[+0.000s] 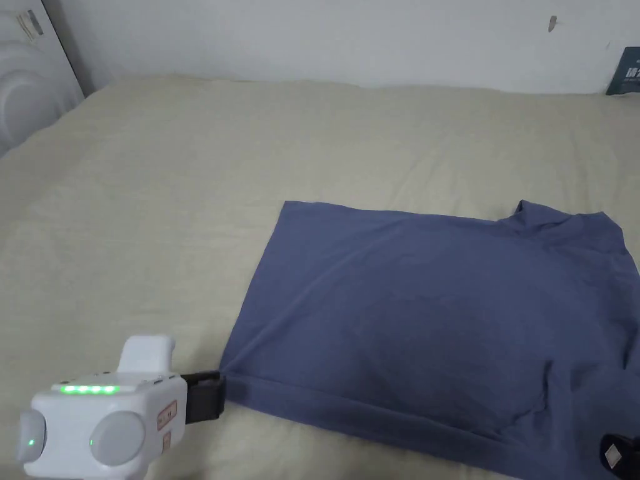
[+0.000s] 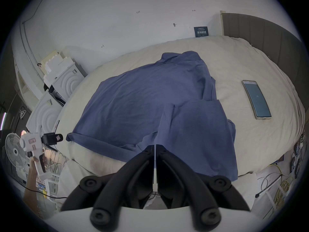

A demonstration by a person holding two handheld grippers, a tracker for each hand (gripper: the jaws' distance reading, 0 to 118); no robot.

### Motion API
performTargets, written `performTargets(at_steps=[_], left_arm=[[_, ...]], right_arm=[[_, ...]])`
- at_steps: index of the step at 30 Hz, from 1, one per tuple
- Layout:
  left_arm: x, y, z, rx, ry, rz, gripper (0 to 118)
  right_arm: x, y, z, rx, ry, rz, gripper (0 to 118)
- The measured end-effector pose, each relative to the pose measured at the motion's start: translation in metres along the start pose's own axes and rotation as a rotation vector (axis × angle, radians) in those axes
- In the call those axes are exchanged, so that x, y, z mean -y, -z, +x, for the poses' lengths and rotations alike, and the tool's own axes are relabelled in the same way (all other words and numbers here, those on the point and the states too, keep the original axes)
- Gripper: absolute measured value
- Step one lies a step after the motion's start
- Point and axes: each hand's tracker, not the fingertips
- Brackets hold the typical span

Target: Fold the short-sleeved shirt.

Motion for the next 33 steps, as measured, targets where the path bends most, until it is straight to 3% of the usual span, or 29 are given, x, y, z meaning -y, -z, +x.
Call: performTargets(at_steps=[5, 6, 8, 9, 11, 15, 18, 33], left_arm=[[-0.025, 0.034, -0.003, 0.052, -0.087, -0.065, 92], [-0.021, 0.035, 0.003, 0.073, -0.075, -0.059, 83], [-0.028, 0.041, -0.012, 0.066, -0.058, -0.038, 26], [-0.028, 0.045, -0.01, 0.08, -0.037, -0.037, 9], [-0.028, 0.054, -0.005, 0.133, -0.014, -0.109, 2], [-0.019, 0.049, -0.001, 0.107, -0.006, -0.084, 0], [-0.023, 0.042, -0.017, 0.171, -0.108, -0.042, 0], [-0.03, 0.024, -0.009, 0.155, -0.072, -0.027, 0]], right_arm=[[0.005, 0.004, -0.003, 0.003, -0.009, -0.034, 7], [0.006, 0.003, -0.003, 0.004, -0.01, -0.036, 7], [0.007, 0.002, -0.002, 0.008, -0.009, -0.04, 7], [0.006, 0.0, -0.004, 0.009, -0.009, -0.041, 7], [0.005, 0.0, -0.003, 0.013, -0.001, -0.041, 7], [0.003, -0.004, 0.003, 0.027, 0.021, -0.034, 7], [0.001, -0.008, 0.006, 0.034, 0.029, -0.032, 7], [0.001, -0.029, 0.041, 0.107, 0.091, 0.012, 7]])
